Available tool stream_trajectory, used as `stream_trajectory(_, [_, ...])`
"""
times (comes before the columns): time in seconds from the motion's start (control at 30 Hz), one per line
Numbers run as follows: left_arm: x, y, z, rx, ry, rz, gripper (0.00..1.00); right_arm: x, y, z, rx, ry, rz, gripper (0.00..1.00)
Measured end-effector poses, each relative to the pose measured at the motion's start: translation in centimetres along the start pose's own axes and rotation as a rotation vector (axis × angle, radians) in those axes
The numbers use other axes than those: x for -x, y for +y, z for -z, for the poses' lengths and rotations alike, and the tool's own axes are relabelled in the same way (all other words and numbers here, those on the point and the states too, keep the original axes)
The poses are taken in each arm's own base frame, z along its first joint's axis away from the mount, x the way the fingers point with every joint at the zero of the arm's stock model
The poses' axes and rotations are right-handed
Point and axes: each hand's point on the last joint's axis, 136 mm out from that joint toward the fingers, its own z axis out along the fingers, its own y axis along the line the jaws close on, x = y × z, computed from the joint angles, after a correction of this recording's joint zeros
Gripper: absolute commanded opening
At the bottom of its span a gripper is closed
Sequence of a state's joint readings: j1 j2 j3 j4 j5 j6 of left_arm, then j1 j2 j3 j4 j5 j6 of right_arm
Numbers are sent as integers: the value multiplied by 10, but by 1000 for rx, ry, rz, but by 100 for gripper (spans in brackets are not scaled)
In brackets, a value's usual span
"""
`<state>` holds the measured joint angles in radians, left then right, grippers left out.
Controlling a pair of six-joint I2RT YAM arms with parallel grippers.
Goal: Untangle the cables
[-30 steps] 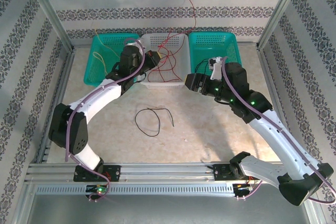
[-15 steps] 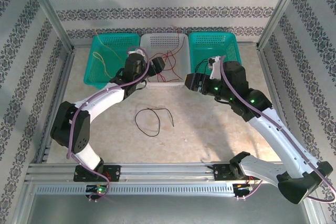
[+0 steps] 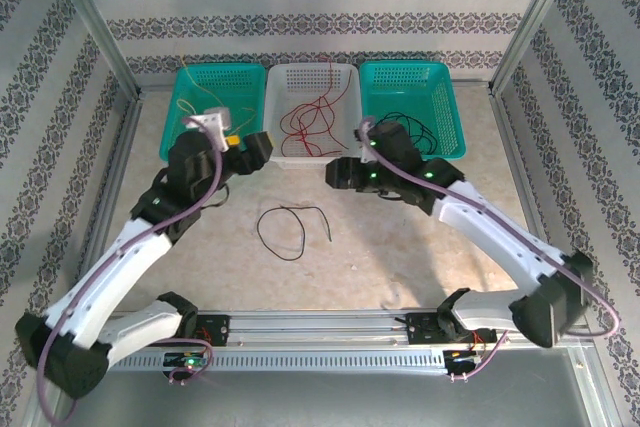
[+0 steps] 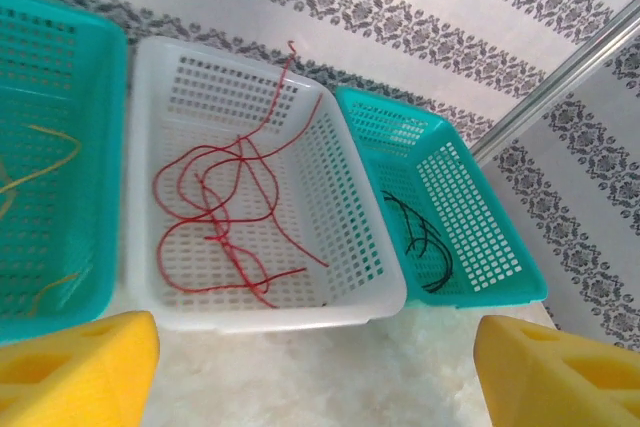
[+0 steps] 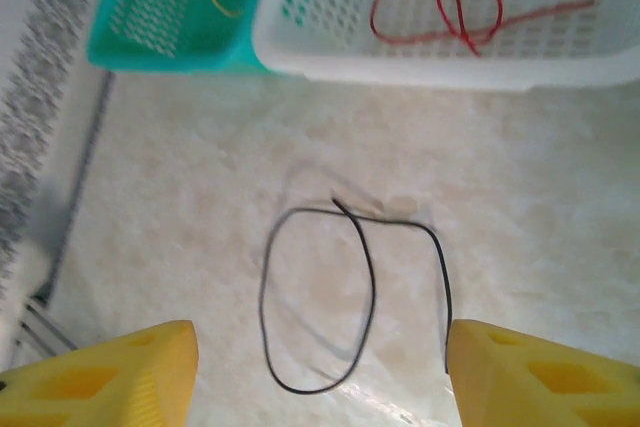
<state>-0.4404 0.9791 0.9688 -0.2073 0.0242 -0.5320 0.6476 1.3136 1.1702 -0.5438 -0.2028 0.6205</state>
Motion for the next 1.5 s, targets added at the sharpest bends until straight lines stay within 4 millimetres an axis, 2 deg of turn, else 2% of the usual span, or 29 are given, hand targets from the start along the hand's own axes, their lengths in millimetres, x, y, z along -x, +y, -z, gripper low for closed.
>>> stream_trajectory(0.07, [-8, 11, 15, 21, 5, 1, 74, -14, -4, -23, -36, 60, 17, 62])
stream_trajectory(0.13, [-20, 21, 21, 44, 31, 3, 71, -30, -11, -47, -83, 123, 42, 60])
stream_trajectory(0.3, [-64, 45, 16, 108, 161, 39, 67, -71, -36, -96, -214, 288, 89, 57])
stream_trajectory(0.4, [-84, 50, 12, 114, 222, 72, 66, -89, -54, -112, -279, 361, 87, 54])
stream_trajectory(0.5, [-95, 50, 10, 105, 261, 110, 66, -99, -57, -119, -300, 402, 95, 54])
stream_trajectory(0.57, [-106, 53, 10, 113, 286, 133, 66, -105, -44, -120, -268, 417, 130, 56])
stream_trajectory(0.63, [-121, 62, 11, 141, 326, 155, 66, -113, -18, -121, -206, 434, 197, 57])
stream_trajectory(0.7, [-139, 74, 14, 186, 373, 183, 66, -125, 17, -124, -123, 461, 273, 57])
stream_trajectory(0.77, [-149, 83, 18, 223, 395, 211, 67, -137, 42, -129, -61, 492, 328, 57])
stream_trajectory(0.83, [-151, 90, 20, 251, 392, 240, 68, -151, 58, -134, -20, 529, 361, 57])
stream_trajectory(0.9, [-149, 96, 22, 276, 378, 274, 68, -162, 64, -144, -4, 572, 376, 56])
stream_trajectory(1.07, [-140, 115, 27, 339, 337, 348, 69, -186, 48, -169, -40, 668, 356, 51])
stream_trajectory(1.17, [-134, 124, 32, 362, 308, 374, 69, -199, 38, -175, -60, 719, 341, 49])
stream_trajectory(1.27, [-133, 126, 35, 365, 297, 386, 68, -201, 39, -173, -55, 734, 332, 33])
stream_trajectory(1.33, [-135, 128, 34, 368, 302, 394, 68, -199, 44, -173, -42, 730, 332, 16])
stream_trajectory(1.43, [-142, 127, 34, 361, 322, 409, 67, -197, 46, -173, -35, 725, 332, 6])
stream_trajectory(1.5, [-147, 125, 33, 343, 339, 422, 63, -195, 48, -171, -33, 717, 335, 3])
